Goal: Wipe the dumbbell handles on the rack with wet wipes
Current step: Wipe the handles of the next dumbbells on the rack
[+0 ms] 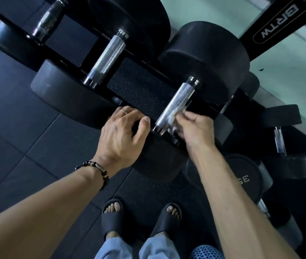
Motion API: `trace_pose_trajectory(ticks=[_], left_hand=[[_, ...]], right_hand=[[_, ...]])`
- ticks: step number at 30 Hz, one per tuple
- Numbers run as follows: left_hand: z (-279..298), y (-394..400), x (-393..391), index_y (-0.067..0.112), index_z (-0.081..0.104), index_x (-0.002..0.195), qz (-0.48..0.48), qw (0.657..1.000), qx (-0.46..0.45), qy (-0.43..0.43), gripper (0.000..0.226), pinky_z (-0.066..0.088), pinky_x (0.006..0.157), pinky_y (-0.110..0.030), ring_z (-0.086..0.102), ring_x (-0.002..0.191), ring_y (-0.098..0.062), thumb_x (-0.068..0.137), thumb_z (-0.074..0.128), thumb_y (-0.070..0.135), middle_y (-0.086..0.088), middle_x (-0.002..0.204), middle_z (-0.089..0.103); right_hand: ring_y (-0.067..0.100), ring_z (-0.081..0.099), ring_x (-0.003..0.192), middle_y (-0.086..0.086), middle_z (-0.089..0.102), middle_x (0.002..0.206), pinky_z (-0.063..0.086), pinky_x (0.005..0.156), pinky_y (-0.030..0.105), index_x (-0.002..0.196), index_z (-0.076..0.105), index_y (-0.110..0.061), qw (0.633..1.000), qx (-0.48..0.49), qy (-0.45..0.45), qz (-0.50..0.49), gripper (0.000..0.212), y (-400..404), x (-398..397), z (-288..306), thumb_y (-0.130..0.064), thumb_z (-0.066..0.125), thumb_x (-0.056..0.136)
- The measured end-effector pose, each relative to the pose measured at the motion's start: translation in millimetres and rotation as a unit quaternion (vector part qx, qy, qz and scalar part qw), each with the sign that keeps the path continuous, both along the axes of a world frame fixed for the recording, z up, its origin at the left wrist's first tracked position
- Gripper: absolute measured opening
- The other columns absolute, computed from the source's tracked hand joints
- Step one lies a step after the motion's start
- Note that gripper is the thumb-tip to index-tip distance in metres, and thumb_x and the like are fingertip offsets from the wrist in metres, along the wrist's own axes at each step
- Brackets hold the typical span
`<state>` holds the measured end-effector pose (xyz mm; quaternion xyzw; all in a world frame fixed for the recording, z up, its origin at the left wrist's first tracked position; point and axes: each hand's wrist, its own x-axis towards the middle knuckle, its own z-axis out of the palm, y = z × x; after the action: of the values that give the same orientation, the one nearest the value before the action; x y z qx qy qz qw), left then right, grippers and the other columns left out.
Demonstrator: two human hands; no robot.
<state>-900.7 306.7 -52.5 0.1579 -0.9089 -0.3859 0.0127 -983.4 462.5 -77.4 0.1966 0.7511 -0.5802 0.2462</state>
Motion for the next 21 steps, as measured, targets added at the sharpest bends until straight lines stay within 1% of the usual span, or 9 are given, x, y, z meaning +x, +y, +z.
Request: trace_pose_trajectory(ticks=[3, 5, 7, 10, 12, 16, 18, 20, 21], left_hand=[[1, 0, 0, 0.016, 0.070, 0.086, 0.002, 1.000, 0.001, 0.008, 0.049, 0.043, 0.087, -0.030, 0.055, 0.097, -0.013, 0.094, 0.032, 0.046, 0.005, 0.097, 0.065], [1, 1, 0, 0.016, 0.070, 0.087, 0.004, 1.000, 0.004, 0.004, 0.050, 0.043, 0.087, -0.031, 0.054, 0.098, -0.013, 0.093, 0.032, 0.047, 0.005, 0.098, 0.065], [2, 1, 0, 0.014, 0.071, 0.088, 0.006, 1.000, 0.006, -0.001, 0.051, 0.043, 0.087, -0.031, 0.054, 0.098, -0.014, 0.092, 0.032, 0.047, 0.005, 0.097, 0.064], [3, 1, -1, 0.013, 0.070, 0.088, 0.003, 1.000, 0.006, -0.001, 0.052, 0.043, 0.087, -0.032, 0.055, 0.098, -0.016, 0.093, 0.032, 0.046, 0.003, 0.097, 0.065], [4, 1, -1, 0.012, 0.070, 0.088, 0.004, 1.000, 0.005, 0.000, 0.052, 0.044, 0.088, -0.034, 0.055, 0.098, -0.017, 0.093, 0.031, 0.046, 0.002, 0.097, 0.065], [3, 1, -1, 0.011, 0.070, 0.089, 0.004, 1.000, 0.002, -0.001, 0.053, 0.043, 0.089, -0.033, 0.055, 0.098, -0.016, 0.093, 0.031, 0.046, 0.002, 0.097, 0.065], [3, 1, -1, 0.011, 0.070, 0.089, 0.002, 1.000, 0.000, -0.003, 0.054, 0.042, 0.089, -0.030, 0.054, 0.097, -0.014, 0.093, 0.031, 0.047, 0.002, 0.097, 0.065], [3, 2, -1, 0.012, 0.070, 0.089, 0.001, 1.000, -0.002, -0.002, 0.054, 0.041, 0.088, -0.029, 0.054, 0.097, -0.014, 0.093, 0.030, 0.047, 0.003, 0.097, 0.065], [3, 1, -1, 0.012, 0.070, 0.089, 0.002, 1.000, -0.007, -0.002, 0.054, 0.041, 0.088, -0.029, 0.054, 0.097, -0.014, 0.092, 0.030, 0.047, 0.002, 0.097, 0.065]], right_hand=[[0.004, 0.068, 0.065, -0.006, 0.073, 0.068, 0.053, 0.066, 0.020, 0.070, 0.076, -0.021, 0.997, 0.008, 0.000, 0.074, 0.025, 6, 9, 2, -0.005, 0.072, 0.089], [0.006, 0.067, 0.066, -0.004, 0.075, 0.069, 0.055, 0.067, 0.022, 0.070, 0.076, -0.021, 0.999, 0.009, 0.035, 0.019, 0.022, 3, -3, 1, -0.007, 0.075, 0.088], [0.007, 0.064, 0.066, 0.004, 0.075, 0.072, 0.055, 0.068, 0.026, 0.074, 0.077, -0.012, 0.998, 0.019, 0.056, -0.008, 0.013, 2, -9, -4, -0.015, 0.077, 0.087], [0.010, 0.058, 0.062, 0.014, 0.072, 0.072, 0.050, 0.062, 0.030, 0.078, 0.075, -0.005, 0.985, 0.078, 0.016, 0.152, 0.026, 7, 7, -12, -0.030, 0.075, 0.084], [0.010, 0.059, 0.062, 0.016, 0.072, 0.074, 0.048, 0.061, 0.029, 0.080, 0.075, -0.002, 0.972, 0.093, 0.006, 0.214, 0.026, 12, 7, -8, -0.027, 0.077, 0.083], [0.006, 0.064, 0.063, 0.005, 0.073, 0.069, 0.055, 0.061, 0.030, 0.075, 0.077, -0.008, 0.993, 0.043, 0.037, 0.105, 0.009, 10, -6, -5, -0.012, 0.080, 0.082], [0.002, 0.060, 0.058, -0.002, 0.068, 0.060, 0.048, 0.056, 0.022, 0.071, 0.077, -0.013, 0.986, 0.056, 0.023, 0.157, 0.017, 9, 2, -7, -0.023, 0.082, 0.082], [0.006, 0.059, 0.060, 0.005, 0.070, 0.064, 0.050, 0.057, 0.024, 0.075, 0.078, -0.011, 0.976, 0.061, -0.007, 0.209, 0.026, 10, 8, -8, -0.036, 0.086, 0.077], [0.006, 0.061, 0.060, 0.003, 0.072, 0.064, 0.053, 0.057, 0.027, 0.076, 0.079, -0.012, 0.979, 0.063, -0.003, 0.195, 0.026, 9, 6, -7, -0.036, 0.087, 0.076]])
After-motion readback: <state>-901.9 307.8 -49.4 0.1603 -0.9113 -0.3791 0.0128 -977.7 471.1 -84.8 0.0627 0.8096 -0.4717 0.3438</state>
